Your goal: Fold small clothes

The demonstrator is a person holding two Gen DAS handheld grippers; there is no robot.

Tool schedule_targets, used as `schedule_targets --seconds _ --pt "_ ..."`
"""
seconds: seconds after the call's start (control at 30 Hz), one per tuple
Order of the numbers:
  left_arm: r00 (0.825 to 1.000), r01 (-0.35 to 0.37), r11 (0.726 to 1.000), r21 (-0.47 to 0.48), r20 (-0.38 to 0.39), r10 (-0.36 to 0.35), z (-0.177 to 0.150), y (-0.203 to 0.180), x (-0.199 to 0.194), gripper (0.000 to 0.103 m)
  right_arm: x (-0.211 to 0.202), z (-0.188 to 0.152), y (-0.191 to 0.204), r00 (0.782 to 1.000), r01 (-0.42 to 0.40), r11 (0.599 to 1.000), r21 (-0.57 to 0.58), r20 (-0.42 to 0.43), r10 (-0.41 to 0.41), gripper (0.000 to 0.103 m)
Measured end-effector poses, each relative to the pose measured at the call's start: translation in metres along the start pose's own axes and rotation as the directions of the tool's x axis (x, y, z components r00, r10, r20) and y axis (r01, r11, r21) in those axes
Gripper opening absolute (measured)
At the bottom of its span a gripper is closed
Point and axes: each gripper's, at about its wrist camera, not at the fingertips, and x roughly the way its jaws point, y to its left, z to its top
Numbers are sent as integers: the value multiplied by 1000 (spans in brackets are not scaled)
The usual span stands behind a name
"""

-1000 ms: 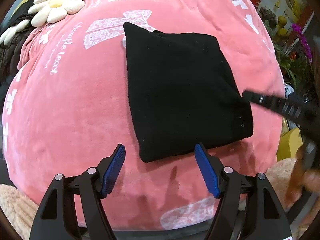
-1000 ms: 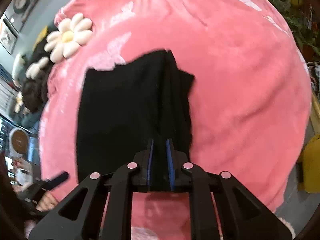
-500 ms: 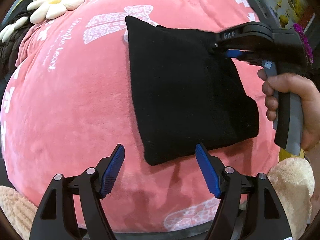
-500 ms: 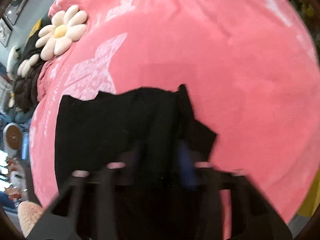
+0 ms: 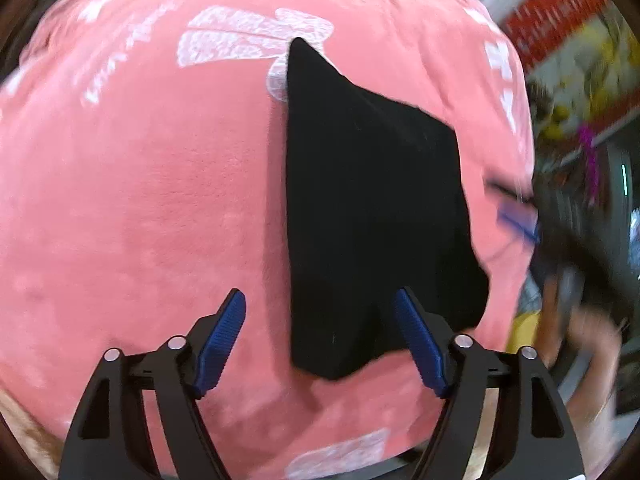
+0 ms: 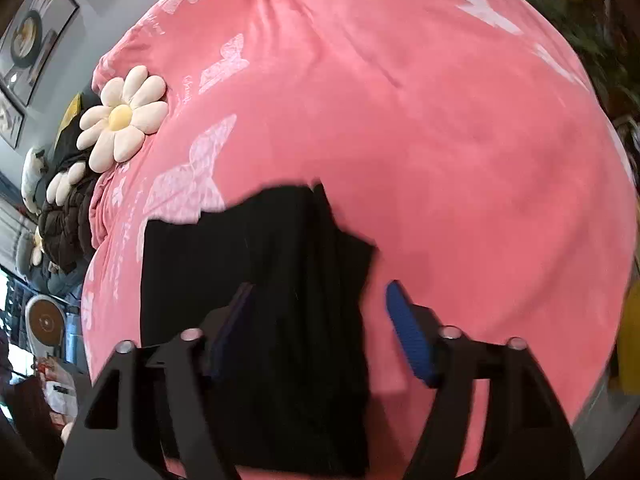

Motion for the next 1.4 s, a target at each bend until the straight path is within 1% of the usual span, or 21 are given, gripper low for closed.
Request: schedule_targets --seconds 0.17,0.27,0.3,0.33,0.37,0.4,0.5,0.6,0.7,0.73,0.77,0.8,0.87,0.9,0.97,1.03,1.1,1.2,1.27,1.3,1.4 --pt "997 53 985 -165 -48 -62 19 21 33 74 23 -39 -10 995 -4 999 41 -100 8 67" --pt "992 97 977 -189 -58 -110 23 18 47 75 43 -49 -12 986 -43 993 106 -153 59 69" --pt "992 101 978 -185 -57 -113 23 15 51 75 44 -48 -11 987 -53 993 106 -145 68 66" --pt "991 113 979 -172 -51 -123 25 12 52 74 44 -46 -9 986 -75 992 101 -144 89 43" --pt "988 136 980 -148 -49 -145 27 8 52 45 44 -44 -6 980 -107 989 107 -154 122 32" --pt "984 153 980 -127 -68 -163 31 5 52 31 41 -41 -2 975 -136 983 127 -159 155 22" --pt "976 210 969 -130 -31 -216 39 3 31 21 12 -37 29 981 -161 987 25 -108 162 19" --pt "977 213 972 -96 29 -212 34 12 -13 20 -17 -51 55 970 -227 974 -23 -97 224 18" --pt "981 192 976 -100 14 -191 13 34 -47 20 -22 -87 70 954 -268 963 -41 -150 259 19" --pt "989 148 985 -87 -7 -150 0 40 -51 21 -15 -102 72 949 -267 963 -31 -184 257 21" --pt "994 106 992 -69 -31 -108 -12 47 -50 22 -5 -115 73 945 -251 968 -24 -223 240 22" --pt "996 64 997 -49 -60 -66 -24 52 -46 26 12 -137 72 941 -187 982 -31 -294 170 26" --pt "990 -42 998 -47 -133 35 -51 62 -25 31 22 -152 72 942 -102 993 -58 -326 78 34" --pt "990 -78 996 -45 -125 72 -62 67 -21 35 18 -149 75 946 -102 993 -62 -315 78 36" --pt "995 -78 997 -27 -65 76 -66 64 -26 39 4 -135 82 963 -74 994 -85 -267 49 39" --pt "996 -70 997 -27 -54 68 -63 61 -30 46 -2 -123 80 968 -74 995 -68 -244 56 43" --pt "996 -74 997 -34 -52 72 -54 57 -30 50 1 -109 80 974 -66 997 -41 -220 55 54" --pt "994 -98 994 -38 -54 96 -51 57 -25 50 12 -90 82 988 -17 998 -59 -153 8 55" --pt "993 -111 994 -22 -49 110 -47 58 -25 50 24 -86 82 986 -4 998 -62 -164 -6 54" --pt "992 -119 993 -14 -48 118 -43 56 -25 51 33 -87 81 983 33 997 -73 -175 -45 54" --pt "989 -139 990 21 -52 140 -41 51 -20 53 21 -97 71 986 35 999 -40 -163 -41 54"
